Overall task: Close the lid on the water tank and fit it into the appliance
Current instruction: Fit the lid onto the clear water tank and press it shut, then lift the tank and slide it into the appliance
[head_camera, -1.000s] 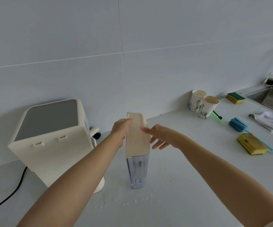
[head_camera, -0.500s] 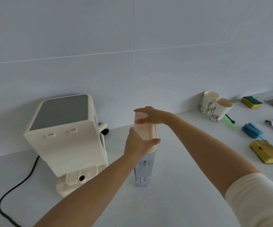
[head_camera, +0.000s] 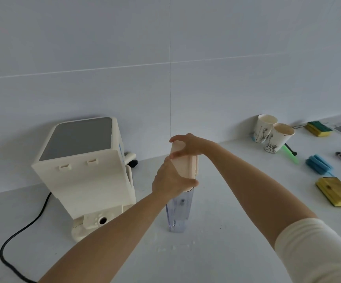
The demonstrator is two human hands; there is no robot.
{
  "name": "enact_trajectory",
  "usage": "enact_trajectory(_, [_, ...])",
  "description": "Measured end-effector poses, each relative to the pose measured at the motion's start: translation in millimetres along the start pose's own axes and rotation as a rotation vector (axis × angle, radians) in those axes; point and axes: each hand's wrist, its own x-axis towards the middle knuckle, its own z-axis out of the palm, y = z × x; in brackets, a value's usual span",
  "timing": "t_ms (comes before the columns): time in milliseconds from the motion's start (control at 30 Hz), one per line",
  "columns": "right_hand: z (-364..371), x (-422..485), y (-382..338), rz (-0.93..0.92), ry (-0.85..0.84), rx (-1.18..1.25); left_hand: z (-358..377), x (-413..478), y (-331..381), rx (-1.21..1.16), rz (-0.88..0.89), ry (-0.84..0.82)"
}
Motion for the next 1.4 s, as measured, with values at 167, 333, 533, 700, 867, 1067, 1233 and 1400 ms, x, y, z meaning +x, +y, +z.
enact_trajectory(167, [-4, -7, 10, 0.055, 0.067, 0.041, -20, 11, -2, 0.096, 0.052, -0.153])
enact_trajectory(333, [-6, -19, 24, 0.062, 0.129, 0.12, -45, 22, -7, 0.21, 0.146, -0.228])
enact_trajectory(533, [-4, -34, 42, 0.088, 0.181, 0.232, -66, 38, -15, 0.241, 0.184, -0.267])
enact_trajectory(700, [1, -49, 54, 0.102, 0.194, 0.358, -78, 51, -20, 0.258, 0.225, -0.332])
enact_trajectory(867, [11, -62, 64, 0.083, 0.232, 0.422, -84, 65, -27, 0.211, 0.219, -0.297])
enact_trajectory(1067, [20, -67, 67, 0.07, 0.285, 0.413, -85, 73, -33, 0.112, 0.205, -0.299])
enact_trajectory(1233, [23, -70, 68, 0.064, 0.282, 0.435, -76, 69, -49, -0.114, 0.171, -0.291])
enact_trajectory(1400, [35, -77, 81, 0.062, 0.179, 0.565, -52, 64, -79, -0.33, 0.039, -0.383])
